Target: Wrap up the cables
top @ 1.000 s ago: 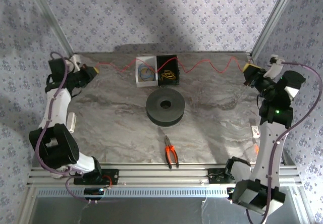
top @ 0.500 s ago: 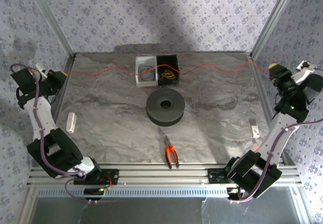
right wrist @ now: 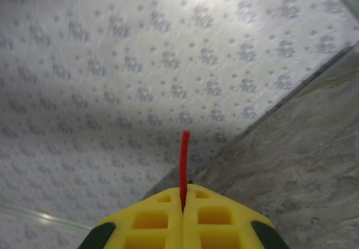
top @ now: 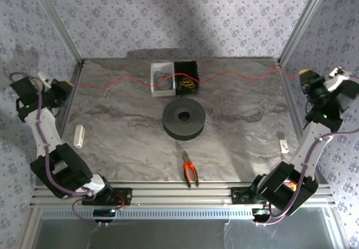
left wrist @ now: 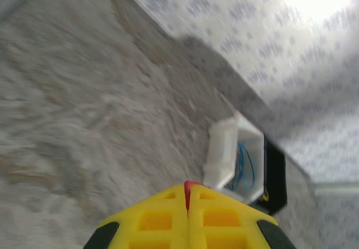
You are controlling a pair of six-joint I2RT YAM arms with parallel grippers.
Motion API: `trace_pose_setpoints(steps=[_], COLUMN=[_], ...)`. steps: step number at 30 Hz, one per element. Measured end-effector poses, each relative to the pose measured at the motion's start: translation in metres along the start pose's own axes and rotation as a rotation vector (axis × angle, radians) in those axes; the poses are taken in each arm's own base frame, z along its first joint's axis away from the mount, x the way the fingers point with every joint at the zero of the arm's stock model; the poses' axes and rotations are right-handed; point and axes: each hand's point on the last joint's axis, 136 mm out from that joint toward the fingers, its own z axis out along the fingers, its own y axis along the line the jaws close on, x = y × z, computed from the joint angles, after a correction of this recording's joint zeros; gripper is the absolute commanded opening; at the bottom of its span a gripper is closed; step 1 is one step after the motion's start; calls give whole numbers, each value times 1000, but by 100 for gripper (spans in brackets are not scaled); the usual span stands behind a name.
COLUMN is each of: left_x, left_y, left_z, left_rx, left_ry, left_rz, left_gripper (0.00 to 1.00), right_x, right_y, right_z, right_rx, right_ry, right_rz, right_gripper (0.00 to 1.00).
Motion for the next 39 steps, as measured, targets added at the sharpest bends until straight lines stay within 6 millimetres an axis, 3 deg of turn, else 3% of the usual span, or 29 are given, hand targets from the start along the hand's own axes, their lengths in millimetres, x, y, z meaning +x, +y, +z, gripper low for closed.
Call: trace_pose_setpoints(steps=[2,6,13,17,20,30,36,39], left_x=[26,66,90,90,85,50,37,31], left_y=[-35,-81,-109,-112,-113,-151,-176,-183], left_z=[14,22,28,29,28,19,12,9], left_rx=[24,64,59,44,32,91,139,148], left_ry=[60,125,136,121,100,-14,-64,-86], left_rz=[103,230,314,305,290,271,286,292], left_gripper=[0,0,0,0,0,0,0,0], right_x=[17,49,90,108,114,108,102,98], right_y=[22,54,43,34,35,38,43,51], right_z=[13,30,61,79,91,111,126,134], right_rx=[-8,-23,109,180,215,253,241,223], right_ry=[43,112,207,260,279,268,274,279], right_rz=[-75,-192,-291,-334,-369,-424,-441,-449], right_gripper=[0,0,0,0,13,34,53,71])
